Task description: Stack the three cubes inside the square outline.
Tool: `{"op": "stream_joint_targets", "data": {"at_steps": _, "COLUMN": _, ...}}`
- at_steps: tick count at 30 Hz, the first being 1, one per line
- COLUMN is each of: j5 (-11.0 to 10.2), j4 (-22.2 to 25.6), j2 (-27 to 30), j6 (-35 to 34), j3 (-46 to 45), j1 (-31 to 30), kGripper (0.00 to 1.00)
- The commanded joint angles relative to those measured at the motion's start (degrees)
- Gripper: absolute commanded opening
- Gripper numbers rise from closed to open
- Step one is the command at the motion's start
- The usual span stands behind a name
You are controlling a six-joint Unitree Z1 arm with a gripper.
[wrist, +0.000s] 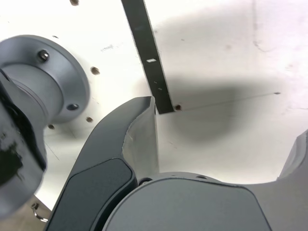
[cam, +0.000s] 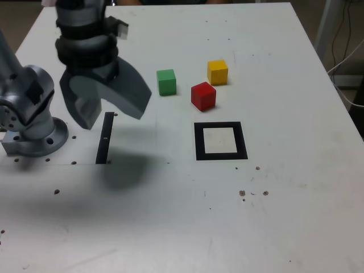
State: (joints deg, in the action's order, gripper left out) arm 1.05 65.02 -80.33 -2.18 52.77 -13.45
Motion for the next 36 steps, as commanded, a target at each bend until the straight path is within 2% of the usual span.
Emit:
{"op": "stream_joint_targets", "data": {"at_steps": 1, "j5": 0.19, "j4": 0.99, "j2": -0.51, "j6": -0.4, "j3": 1.45, "j1": -0.06, "kGripper": 1.0}}
{"op": "stream_joint_targets", "data": {"at_steps": 9, "j5": -0.69, "j4": 1.73, "j2": -1.13, "j6": -0.6, "j3": 2.68, "j1": 1.38, "kGripper": 1.0}}
{"op": "stream_joint_targets", "data": {"at_steps": 12, "j5": -0.23, "j4": 2.14, "j2": -2.88, "j6": 0.25, "j3": 4.26, "j1": 2.75, "kGripper": 1.0}}
{"op": "stream_joint_targets", "data": {"at_steps": 17, "j5": 0.71, "j4": 5.06, "j2": -8.55, "j6": 2.52, "j3": 12.22, "j1": 6.75, "kGripper": 1.0}}
{"op": "stream_joint_targets", "data": {"at_steps": 25, "j5": -0.06, "j4": 10.72, "j2": -20.14, "j6": 3.15, "j3": 32.09, "j1": 13.74, "kGripper": 0.99}}
{"op": "stream_joint_targets", "data": {"at_steps": 29, "j5": -0.6, "j4": 12.3, "j2": -25.06, "j6": 2.04, "j3": 36.97, "j1": 18.2, "kGripper": 0.99}}
{"op": "stream_joint_targets", "data": {"at_steps": 36, "j5": -1.28, "j4": 11.64, "j2": -32.81, "j6": 0.22, "j3": 41.92, "j1": 24.61, "kGripper": 0.99}}
